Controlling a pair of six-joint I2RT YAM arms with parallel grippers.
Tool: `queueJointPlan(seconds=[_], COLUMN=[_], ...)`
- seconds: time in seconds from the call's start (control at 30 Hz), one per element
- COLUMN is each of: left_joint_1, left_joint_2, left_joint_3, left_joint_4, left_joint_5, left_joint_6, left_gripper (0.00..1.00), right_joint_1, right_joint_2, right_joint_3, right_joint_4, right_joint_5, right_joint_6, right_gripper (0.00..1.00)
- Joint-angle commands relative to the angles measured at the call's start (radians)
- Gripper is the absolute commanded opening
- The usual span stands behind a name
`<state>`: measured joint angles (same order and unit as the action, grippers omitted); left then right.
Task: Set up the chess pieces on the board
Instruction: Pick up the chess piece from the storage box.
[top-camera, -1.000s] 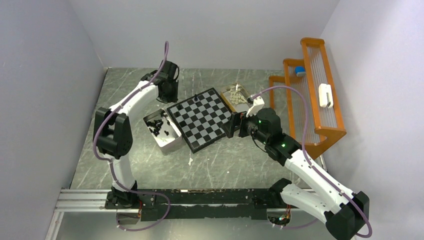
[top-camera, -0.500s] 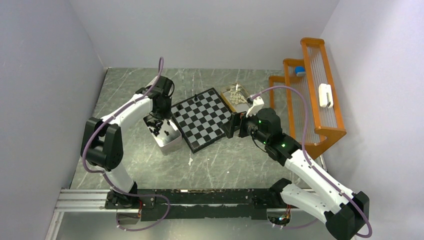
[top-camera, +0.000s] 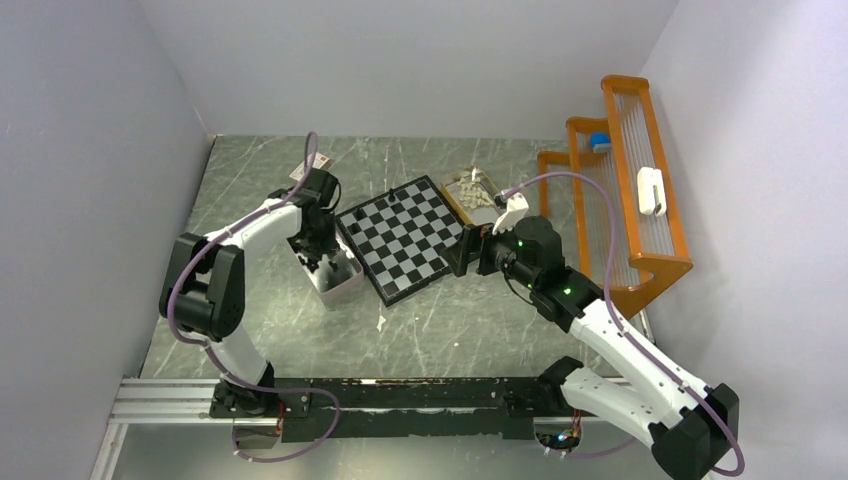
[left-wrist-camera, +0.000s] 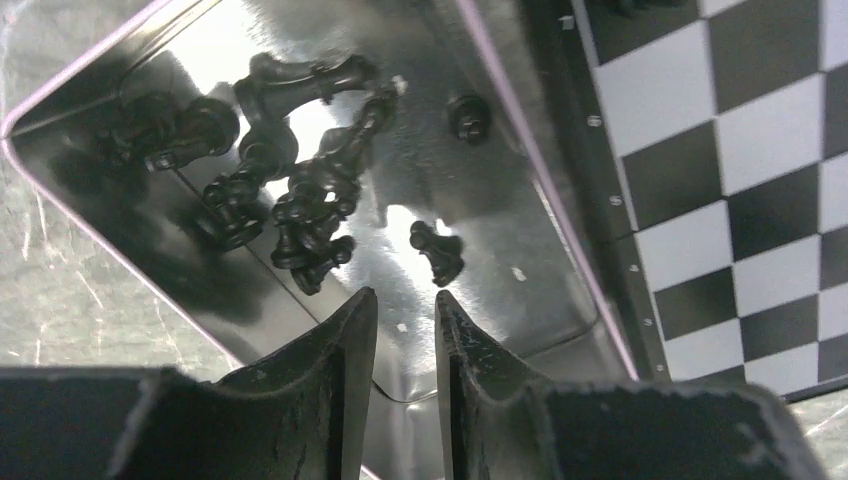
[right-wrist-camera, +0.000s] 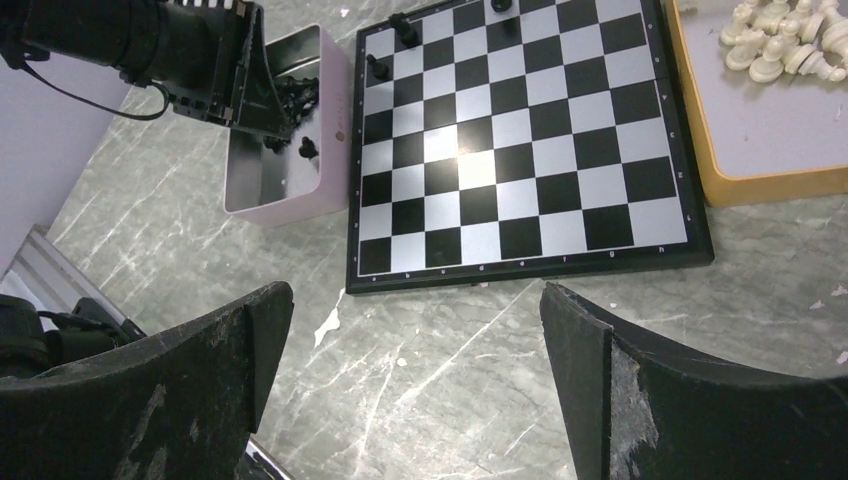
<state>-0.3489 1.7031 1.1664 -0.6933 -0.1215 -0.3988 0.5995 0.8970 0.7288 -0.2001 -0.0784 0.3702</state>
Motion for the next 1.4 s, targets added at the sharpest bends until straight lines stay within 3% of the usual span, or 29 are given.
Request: queueJointPlan(seconds=[0.0,1.37], left_joint_1=[0.044,0.056], left_joint_2=[-0.046,0.079], left_joint_3=[-0.042,-0.113], left_joint_4=[0.059,0.197], left_joint_5=[0.043,0.082], left_joint_6=[-0.056,-0.165], left_gripper=[0.33,0.32], right_joint_1=[0.001,0.0], right_joint_2=[-0.027,-0.028], right_joint_3=[-0.005,-0.002], right_joint_4=[0.018,0.022], right_joint_5=[0.002,0.003], right_joint_6=[0.001,-0.013], right_gripper=[1.0,1.0])
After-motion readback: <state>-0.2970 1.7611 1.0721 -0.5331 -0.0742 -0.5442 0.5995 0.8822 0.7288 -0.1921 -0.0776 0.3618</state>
